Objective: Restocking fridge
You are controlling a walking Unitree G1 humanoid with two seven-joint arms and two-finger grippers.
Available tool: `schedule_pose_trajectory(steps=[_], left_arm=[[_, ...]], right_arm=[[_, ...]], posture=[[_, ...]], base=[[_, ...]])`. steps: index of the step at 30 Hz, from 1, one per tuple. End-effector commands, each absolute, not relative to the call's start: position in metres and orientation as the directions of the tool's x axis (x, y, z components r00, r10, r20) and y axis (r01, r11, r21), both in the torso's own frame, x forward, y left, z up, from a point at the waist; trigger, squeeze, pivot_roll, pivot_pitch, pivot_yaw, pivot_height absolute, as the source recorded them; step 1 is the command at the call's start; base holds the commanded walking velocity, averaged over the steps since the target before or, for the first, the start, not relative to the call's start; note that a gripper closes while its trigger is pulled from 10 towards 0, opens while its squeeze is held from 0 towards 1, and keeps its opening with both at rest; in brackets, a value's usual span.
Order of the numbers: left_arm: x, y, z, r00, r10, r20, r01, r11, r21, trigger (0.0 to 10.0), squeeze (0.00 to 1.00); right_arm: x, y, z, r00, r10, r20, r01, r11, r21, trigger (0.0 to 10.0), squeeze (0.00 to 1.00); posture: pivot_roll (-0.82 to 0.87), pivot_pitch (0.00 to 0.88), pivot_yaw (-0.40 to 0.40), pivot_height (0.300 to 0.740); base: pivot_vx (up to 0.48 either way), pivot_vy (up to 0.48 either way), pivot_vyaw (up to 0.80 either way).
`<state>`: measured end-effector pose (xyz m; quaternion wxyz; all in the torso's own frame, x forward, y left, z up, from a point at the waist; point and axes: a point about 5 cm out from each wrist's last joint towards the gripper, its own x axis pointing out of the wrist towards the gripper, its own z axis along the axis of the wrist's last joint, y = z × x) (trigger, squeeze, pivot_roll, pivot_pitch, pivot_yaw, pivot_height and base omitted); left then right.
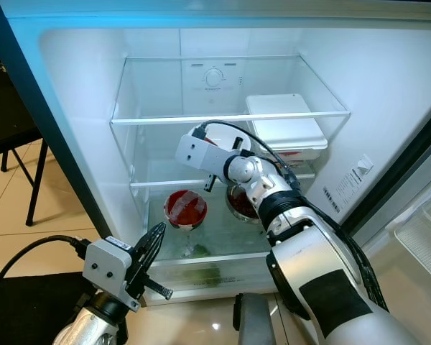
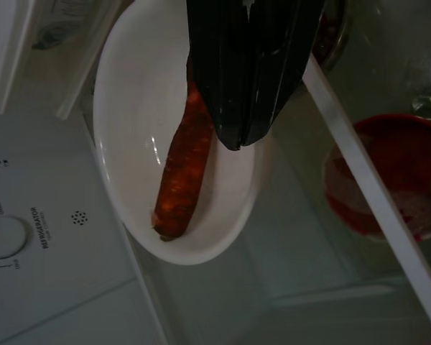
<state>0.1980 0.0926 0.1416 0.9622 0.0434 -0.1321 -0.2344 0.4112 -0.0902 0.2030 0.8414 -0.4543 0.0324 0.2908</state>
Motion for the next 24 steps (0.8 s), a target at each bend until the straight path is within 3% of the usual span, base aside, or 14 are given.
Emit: schedule_pose_trajectory(steps=[1,5,8,9,13,18,22,24], left_arm=[[0.198,0.093,0.142,0.853,-0.464,0.238,0.443,0.886,0.14,10.0,0.0],[0.199,0.093,0.142,0.853,-0.464,0.238,0.443,0.886,0.141,10.0,0.0],[0.2,0.092,0.141,0.852,-0.465,0.241,0.443,0.885,0.142,10.0,0.0],[0.2,0.092,0.141,0.852,-0.465,0.241,0.443,0.885,0.142,10.0,0.0],[0.204,0.091,0.141,0.85,-0.466,0.245,0.444,0.885,0.144,10.0,0.0],[0.206,0.091,0.141,0.847,-0.469,0.251,0.446,0.883,0.146,10.0,0.0],[0.21,0.093,0.144,0.847,-0.462,0.264,0.435,0.887,0.155,10.0,0.0],[0.211,0.094,0.144,0.847,-0.46,0.265,0.433,0.888,0.156,10.0,0.0]], right_arm=[[0.411,-0.087,0.21,0.805,0.519,-0.288,-0.552,0.476,-0.685,10.0,0.0],[0.409,-0.083,0.212,0.763,0.585,-0.275,-0.606,0.498,-0.62,10.0,0.0],[0.398,-0.077,0.213,0.571,0.782,-0.25,-0.789,0.438,-0.431,10.0,0.0],[0.398,-0.077,0.213,0.571,0.782,-0.25,-0.789,0.438,-0.431,10.0,0.0],[0.383,-0.085,0.201,0.34,0.899,-0.276,-0.919,0.256,-0.299,10.0,0.0],[0.378,-0.097,0.191,0.286,0.909,-0.304,-0.943,0.211,-0.256,10.0,0.0],[0.376,-0.138,0.172,0.409,0.85,-0.333,-0.907,0.339,-0.248,10.0,0.0],[0.375,-0.144,0.17,0.417,0.845,-0.335,-0.905,0.351,-0.24,10.0,0.0]], posture=[[0.06,0.092,-0.044,0.516],[0.06,0.09,-0.044,0.516],[0.06,0.081,-0.044,0.516],[0.06,0.081,-0.044,0.516],[0.05,0.068,-0.04,0.516],[0.05,0.054,-0.038,0.516],[0.05,0.036,-0.035,0.516],[0.05,0.035,-0.034,0.516]], base=[[0.0,0.0,0.0],[0.0,0.0,0.0],[0.0,0.0,0.0],[0.0,0.0,0.0],[0.0,0.0,0.0],[0.0,0.0,0.0],[0.0,0.0,0.0],[0.0,0.0,0.0]])
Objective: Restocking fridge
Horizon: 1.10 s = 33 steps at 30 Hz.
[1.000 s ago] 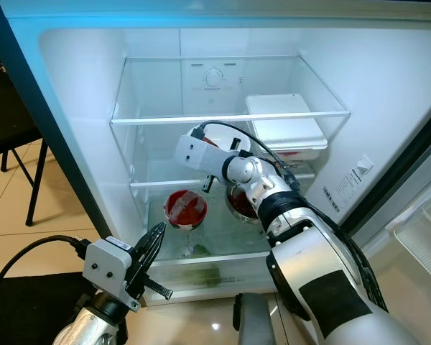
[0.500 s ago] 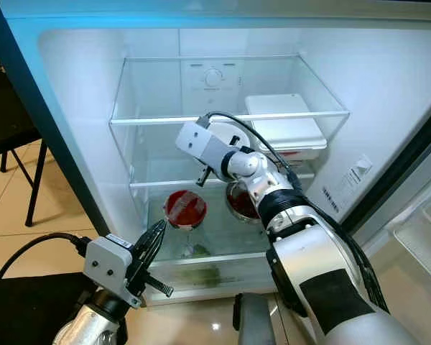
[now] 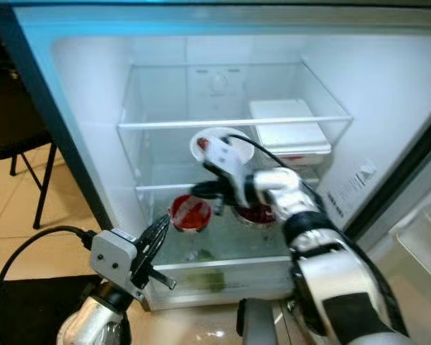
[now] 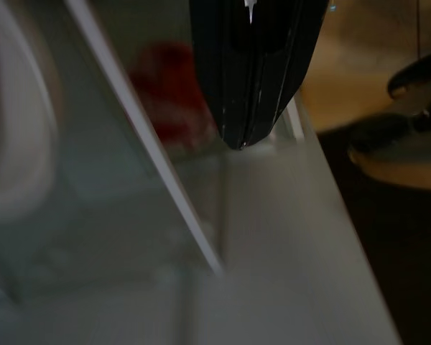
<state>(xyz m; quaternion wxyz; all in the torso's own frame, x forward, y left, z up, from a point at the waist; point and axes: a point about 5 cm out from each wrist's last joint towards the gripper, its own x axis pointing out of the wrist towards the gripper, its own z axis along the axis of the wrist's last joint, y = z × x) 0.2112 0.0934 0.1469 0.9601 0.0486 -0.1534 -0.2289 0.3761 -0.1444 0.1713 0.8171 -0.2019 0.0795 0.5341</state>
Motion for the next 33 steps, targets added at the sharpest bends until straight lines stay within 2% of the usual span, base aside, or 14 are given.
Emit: schedule_pose_trajectory(steps=[1,2,5,6,10,14,19,21,24,27,29,33], left_arm=[[0.211,0.095,0.143,0.849,-0.457,0.264,0.43,0.889,0.157,10.0,0.0],[0.211,0.095,0.143,0.849,-0.457,0.264,0.43,0.889,0.157,10.0,0.0],[0.211,0.098,0.142,0.856,-0.447,0.259,0.419,0.894,0.158,10.0,0.0],[0.211,0.098,0.142,0.856,-0.447,0.259,0.419,0.894,0.158,10.0,0.0],[0.211,0.102,0.138,0.87,-0.425,0.251,0.399,0.905,0.148,10.0,0.0],[0.211,0.106,0.135,0.881,-0.408,0.241,0.385,0.913,0.138,10.0,0.0],[0.21,0.117,0.12,0.911,-0.367,0.19,0.353,0.93,0.104,10.0,0.0],[0.21,0.117,0.12,0.911,-0.367,0.19,0.353,0.93,0.104,10.0,0.0],[0.213,0.118,0.119,0.91,-0.369,0.188,0.353,0.929,0.111,10.0,0.0],[0.214,0.118,0.119,0.909,-0.371,0.19,0.356,0.928,0.112,10.0,0.0],[0.215,0.117,0.117,0.906,-0.377,0.191,0.361,0.925,0.114,10.0,0.0],[0.215,0.117,0.115,0.905,-0.381,0.187,0.365,0.924,0.116,10.0,0.0]], right_arm=[[0.373,-0.152,0.166,0.428,0.836,-0.343,-0.901,0.366,-0.233,10.0,0.0],[0.373,-0.152,0.166,0.428,0.836,-0.343,-0.901,0.366,-0.233,10.0,0.0],[0.36,-0.188,0.144,0.467,0.793,-0.39,-0.884,0.425,-0.195,10.0,0.0],[0.36,-0.188,0.144,0.467,0.793,-0.39,-0.884,0.425,-0.195,10.0,0.0],[0.341,-0.225,0.123,0.517,0.74,-0.429,-0.848,0.51,-0.142,10.0,0.0],[0.331,-0.238,0.113,0.525,0.721,-0.452,-0.837,0.533,-0.122,10.0,0.0],[0.295,-0.28,0.077,0.601,0.598,-0.531,-0.736,0.673,-0.074,10.0,0.0],[0.295,-0.28,0.077,0.601,0.598,-0.531,-0.736,0.673,-0.074,10.0,0.0],[0.269,-0.305,0.054,0.646,0.471,-0.601,-0.635,0.768,-0.081,10.0,0.0],[0.252,-0.316,0.042,0.654,0.417,-0.631,-0.583,0.809,-0.07,10.0,0.0],[0.226,-0.323,0.02,0.633,0.347,-0.692,-0.528,0.847,-0.058,10.0,0.0],[0.214,-0.322,0.009,0.609,0.339,-0.718,-0.519,0.854,-0.038,10.0,0.0]], posture=[[0.05,0.031,-0.032,0.516],[0.05,0.031,-0.032,0.516],[0.05,0.024,-0.032,0.516],[0.05,0.024,-0.032,0.516],[0.05,0.018,-0.038,0.516],[0.04,0.018,-0.04,0.516],[0.03,0.012,-0.042,0.516],[0.03,0.012,-0.042,0.516],[0.02,0.003,-0.044,0.516],[0.02,0.0,-0.047,0.516],[0.02,0.0,-0.049,0.516],[0.01,0.0,-0.054,0.516]], base=[[0.0,0.0,0.0],[0.0,0.0,0.0],[0.0,0.0,0.0],[0.0,0.0,0.0],[0.0,0.0,0.0],[0.0,0.0,0.0],[0.0,0.0,0.0],[0.0,0.0,0.0],[0.0,0.0,0.0],[0.0,0.0,0.0],[0.0,0.0,0.0],[0.0,0.0,0.0]])
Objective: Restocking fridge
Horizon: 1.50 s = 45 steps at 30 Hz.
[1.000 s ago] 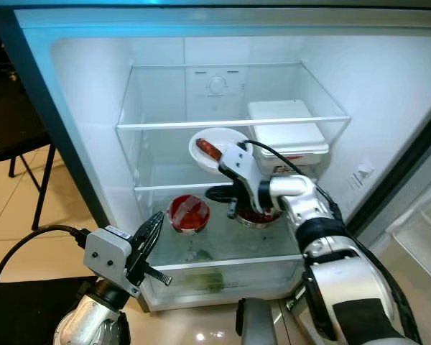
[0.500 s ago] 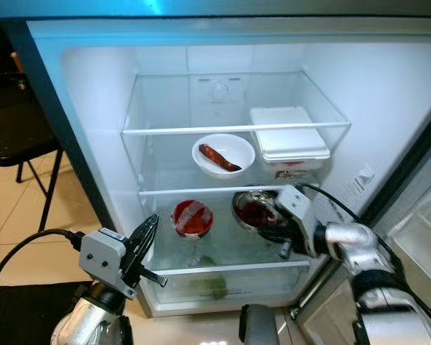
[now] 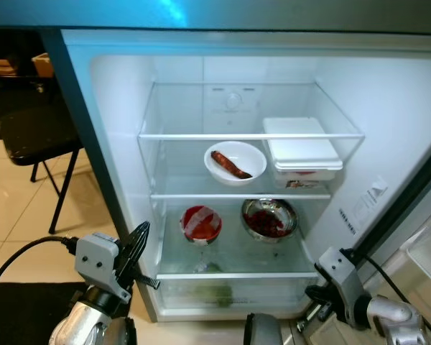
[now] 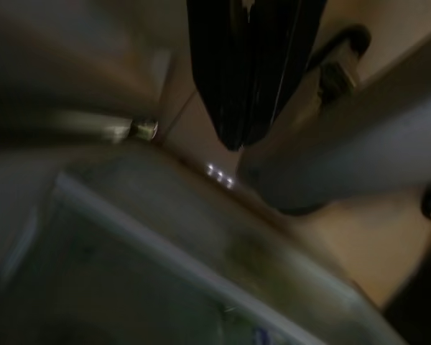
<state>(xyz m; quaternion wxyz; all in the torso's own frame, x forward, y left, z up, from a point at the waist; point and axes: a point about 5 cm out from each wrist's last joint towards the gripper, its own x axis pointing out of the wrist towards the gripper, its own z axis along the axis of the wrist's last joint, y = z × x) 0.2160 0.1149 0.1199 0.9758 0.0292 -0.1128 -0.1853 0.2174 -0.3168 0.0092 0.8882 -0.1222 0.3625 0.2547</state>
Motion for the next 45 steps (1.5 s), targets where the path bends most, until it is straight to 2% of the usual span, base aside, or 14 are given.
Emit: schedule_pose_trajectory(steps=[1,8,14,17,20,21,22,25,28,30,33,35,37,45], left_arm=[[0.215,0.117,0.112,0.905,-0.384,0.181,0.367,0.922,0.119,10.0,0.0],[0.214,0.118,0.101,0.907,-0.392,0.154,0.375,0.918,0.128,10.0,0.0],[0.213,0.117,0.098,0.905,-0.4,0.146,0.383,0.914,0.133,10.0,0.0],[0.212,0.117,0.098,0.904,-0.401,0.146,0.384,0.914,0.133,10.0,0.0],[0.213,0.117,0.097,0.902,-0.405,0.149,0.387,0.912,0.134,10.0,0.0],[0.213,0.116,0.097,0.9,-0.407,0.153,0.39,0.911,0.134,10.0,0.0],[0.213,0.116,0.097,0.9,-0.407,0.153,0.39,0.911,0.134,10.0,0.0],[0.213,0.114,0.096,0.899,-0.41,0.155,0.392,0.91,0.133,10.0,0.0],[0.213,0.113,0.096,0.898,-0.411,0.155,0.394,0.91,0.132,10.0,0.0],[0.213,0.111,0.095,0.897,-0.415,0.155,0.398,0.908,0.13,10.0,0.0],[0.213,0.11,0.093,0.896,-0.418,0.15,0.402,0.907,0.128,10.0,0.0],[0.214,0.11,0.091,0.898,-0.415,0.144,0.4,0.908,0.121,10.0,0.0],[0.215,0.11,0.089,0.9,-0.412,0.142,0.398,0.91,0.117,10.0,0.0],[0.219,0.11,0.084,0.909,-0.397,0.129,0.388,0.917,0.087,10.0,0.0]], right_arm=[[0.205,-0.322,0.001,0.592,0.319,-0.74,-0.508,0.861,-0.035,10.0,0.0],[0.168,-0.321,-0.029,0.553,0.222,-0.803,-0.377,0.926,-0.004,10.0,0.0],[0.171,-0.293,-0.022,0.652,0.539,-0.533,-0.402,0.842,0.359,10.0,0.0],[0.175,-0.291,-0.018,0.667,0.562,-0.489,-0.409,0.825,0.391,10.0,0.0],[0.183,-0.285,-0.001,0.667,0.663,-0.34,-0.489,0.733,0.473,10.0,0.0],[0.189,-0.278,0.023,0.63,0.755,-0.183,-0.585,0.616,0.527,10.0,0.0],[0.189,-0.278,0.023,0.63,0.755,-0.183,-0.585,0.616,0.527,10.0,0.0],[0.189,-0.268,0.046,0.543,0.837,-0.063,-0.679,0.482,0.554,10.0,0.0],[0.187,-0.262,0.049,0.5,0.865,-0.053,-0.705,0.441,0.556,10.0,0.0],[0.18,-0.249,0.051,0.392,0.918,-0.068,-0.749,0.361,0.556,10.0,0.0],[0.188,-0.23,0.049,0.385,0.918,-0.097,-0.768,0.377,0.518,10.0,0.0],[0.208,-0.213,0.049,0.488,0.863,-0.133,-0.754,0.494,0.433,10.0,0.0],[0.219,-0.199,0.054,0.529,0.837,-0.139,-0.745,0.537,0.395,10.0,0.0],[0.23,-0.171,0.076,0.51,0.86,0.025,-0.764,0.439,0.473,10.0,0.0]], posture=[[0.01,0.0,-0.057,0.516],[0.01,0.0,-0.055,0.516],[0.01,0.0,-0.047,0.516],[0.01,0.0,-0.047,0.516],[0.0,0.0,-0.045,0.516],[0.0,0.0,-0.047,0.516],[0.0,0.0,-0.047,0.516],[-0.01,0.0,-0.049,0.516],[-0.01,0.0,-0.049,0.516],[-0.02,0.0,-0.049,0.516],[-0.02,0.0,-0.047,0.516],[-0.02,0.0,-0.044,0.516],[-0.02,0.0,-0.042,0.516],[-0.02,0.0,-0.035,0.531]], base=[[0.0,0.0,0.0],[0.0,0.0,0.0],[0.0,0.0,0.0],[0.0,0.0,0.0],[0.0,0.0,0.0],[0.0,0.0,0.0],[0.0,0.0,0.0],[0.0,0.0,0.0],[0.0,0.0,0.0],[0.0,0.0,0.0],[0.0,0.0,0.0],[0.0,0.0,0.0],[0.0,0.0,0.0],[0.0,0.0,0.0]])
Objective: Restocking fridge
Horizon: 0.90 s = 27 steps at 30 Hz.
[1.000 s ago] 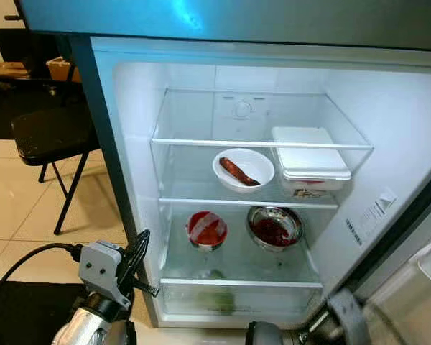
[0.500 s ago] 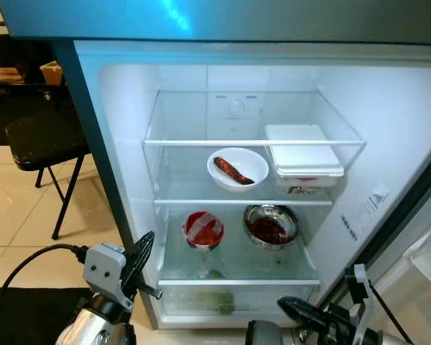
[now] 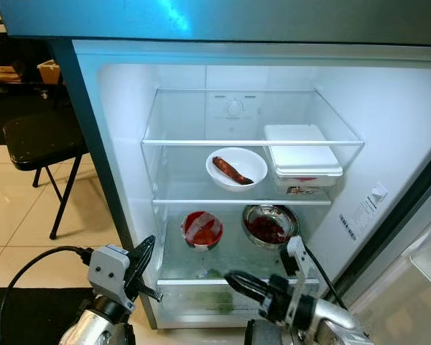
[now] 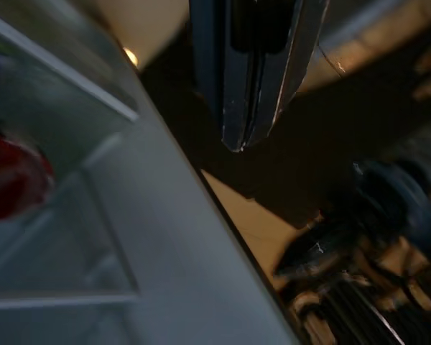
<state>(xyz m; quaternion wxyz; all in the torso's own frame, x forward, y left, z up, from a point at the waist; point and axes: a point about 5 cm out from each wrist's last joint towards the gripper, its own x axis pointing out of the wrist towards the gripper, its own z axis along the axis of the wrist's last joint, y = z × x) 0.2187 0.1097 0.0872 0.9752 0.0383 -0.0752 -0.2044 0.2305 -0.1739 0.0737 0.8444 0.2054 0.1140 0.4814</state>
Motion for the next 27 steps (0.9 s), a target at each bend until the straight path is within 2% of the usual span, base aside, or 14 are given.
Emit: schedule_pose_trajectory(steps=[1,7,15,23,27], left_arm=[[0.22,0.109,0.08,0.911,-0.396,0.116,0.39,0.918,0.069,10.0,0.0],[0.223,0.105,0.07,0.909,-0.407,0.086,0.406,0.913,0.04,10.0,0.0],[0.226,0.096,0.066,0.889,-0.45,0.079,0.451,0.892,0.01,10.0,0.0],[0.226,0.077,0.058,0.831,-0.552,0.067,0.551,0.834,0.029,10.0,0.0],[0.224,0.075,0.056,0.814,-0.579,0.054,0.577,0.815,0.044,10.0,0.0]], right_arm=[[0.231,-0.168,0.075,0.516,0.857,0.023,-0.76,0.445,0.473,10.0,0.0],[0.233,-0.164,0.069,0.549,0.836,0.013,-0.735,0.475,0.484,10.0,0.0],[0.239,-0.174,0.067,0.61,0.792,0.01,-0.684,0.52,0.511,10.0,0.0],[0.245,-0.179,0.062,0.655,0.755,0.006,-0.648,0.558,0.518,10.0,0.0],[0.248,-0.182,0.057,0.693,0.721,-0.025,-0.613,0.606,0.507,10.0,0.0]], posture=[[-0.02,0.0,-0.032,0.536],[-0.02,0.0,-0.027,0.551],[-0.02,0.0,-0.021,0.576],[-0.03,0.0,-0.017,0.616],[-0.03,0.0,-0.017,0.616]], base=[[0.0,0.0,0.0],[0.0,0.0,0.0],[0.0,0.0,0.0],[0.0,0.0,0.0],[0.0,0.0,0.0]])
